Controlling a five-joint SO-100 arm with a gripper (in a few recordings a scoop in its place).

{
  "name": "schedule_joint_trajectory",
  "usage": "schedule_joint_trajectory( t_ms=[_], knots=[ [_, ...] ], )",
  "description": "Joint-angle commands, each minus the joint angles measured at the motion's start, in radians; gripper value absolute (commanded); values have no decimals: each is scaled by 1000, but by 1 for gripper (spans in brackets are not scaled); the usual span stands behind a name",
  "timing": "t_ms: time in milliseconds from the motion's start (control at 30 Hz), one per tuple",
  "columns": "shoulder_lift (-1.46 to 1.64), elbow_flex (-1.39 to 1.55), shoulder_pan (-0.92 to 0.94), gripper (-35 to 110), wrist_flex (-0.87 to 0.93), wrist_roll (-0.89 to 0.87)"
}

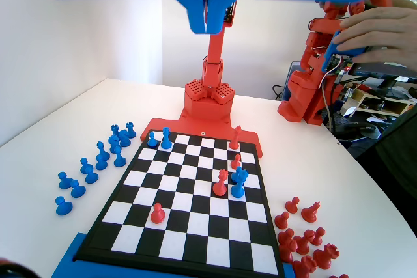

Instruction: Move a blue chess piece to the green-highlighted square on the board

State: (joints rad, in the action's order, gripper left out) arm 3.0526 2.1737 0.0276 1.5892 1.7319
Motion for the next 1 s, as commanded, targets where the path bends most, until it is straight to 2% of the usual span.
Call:
schedule_joint_trajectory(
  t_ms=[0,967],
  knots=[
    [3,8,9,1,-15,2],
    [2,3,0,1,-14,-12]
  ],
)
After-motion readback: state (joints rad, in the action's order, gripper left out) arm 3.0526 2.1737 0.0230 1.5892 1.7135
